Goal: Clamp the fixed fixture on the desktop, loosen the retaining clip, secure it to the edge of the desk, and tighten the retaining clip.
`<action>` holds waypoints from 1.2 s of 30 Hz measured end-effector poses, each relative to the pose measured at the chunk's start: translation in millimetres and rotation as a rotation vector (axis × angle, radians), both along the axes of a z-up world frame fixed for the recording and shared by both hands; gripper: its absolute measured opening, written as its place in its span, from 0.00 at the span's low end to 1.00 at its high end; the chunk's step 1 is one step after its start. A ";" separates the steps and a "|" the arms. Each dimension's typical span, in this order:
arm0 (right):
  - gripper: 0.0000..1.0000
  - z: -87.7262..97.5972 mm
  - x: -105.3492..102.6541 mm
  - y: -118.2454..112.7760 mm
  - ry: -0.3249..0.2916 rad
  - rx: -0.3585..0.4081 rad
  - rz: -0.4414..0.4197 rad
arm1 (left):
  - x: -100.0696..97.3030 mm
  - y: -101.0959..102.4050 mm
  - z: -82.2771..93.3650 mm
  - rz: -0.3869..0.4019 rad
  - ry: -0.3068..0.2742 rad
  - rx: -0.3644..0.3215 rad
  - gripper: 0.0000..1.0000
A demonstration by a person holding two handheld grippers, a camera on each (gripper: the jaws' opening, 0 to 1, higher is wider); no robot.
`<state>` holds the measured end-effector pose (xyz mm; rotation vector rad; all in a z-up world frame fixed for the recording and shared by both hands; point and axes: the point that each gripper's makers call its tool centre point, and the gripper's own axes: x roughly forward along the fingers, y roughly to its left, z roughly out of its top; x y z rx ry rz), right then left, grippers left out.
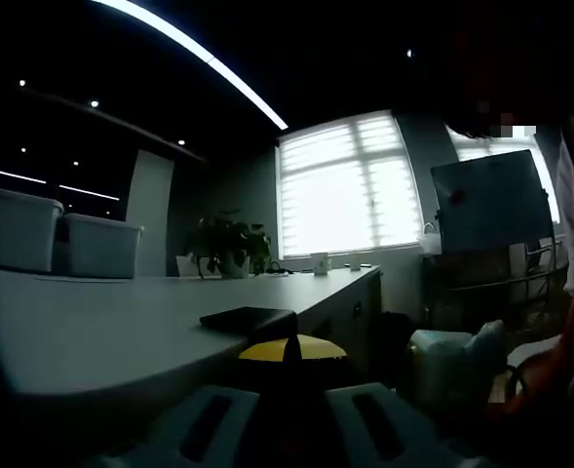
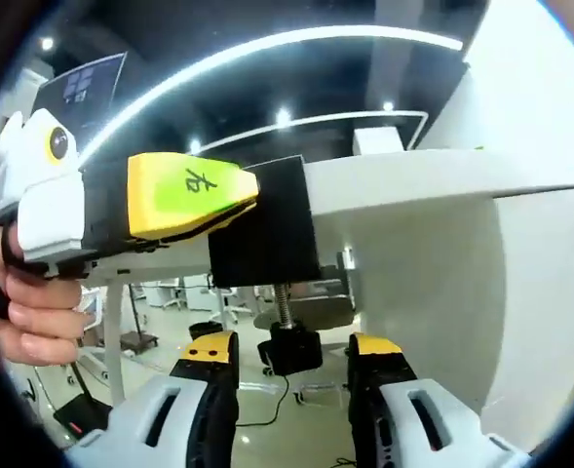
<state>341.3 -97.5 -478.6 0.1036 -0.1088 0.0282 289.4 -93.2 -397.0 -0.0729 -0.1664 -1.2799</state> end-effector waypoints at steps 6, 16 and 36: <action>0.27 1.3 3.4 -3.1 -0.005 -0.052 -0.029 | -0.3 -0.4 0.1 0.002 -0.008 0.016 0.01; 0.25 4.4 1.4 0.5 -0.072 -0.142 0.145 | -0.3 -1.0 0.5 -0.003 0.008 0.003 0.01; 0.26 1.3 -3.6 7.2 -0.117 -0.267 0.435 | -0.7 -1.9 0.5 0.004 0.008 0.010 0.01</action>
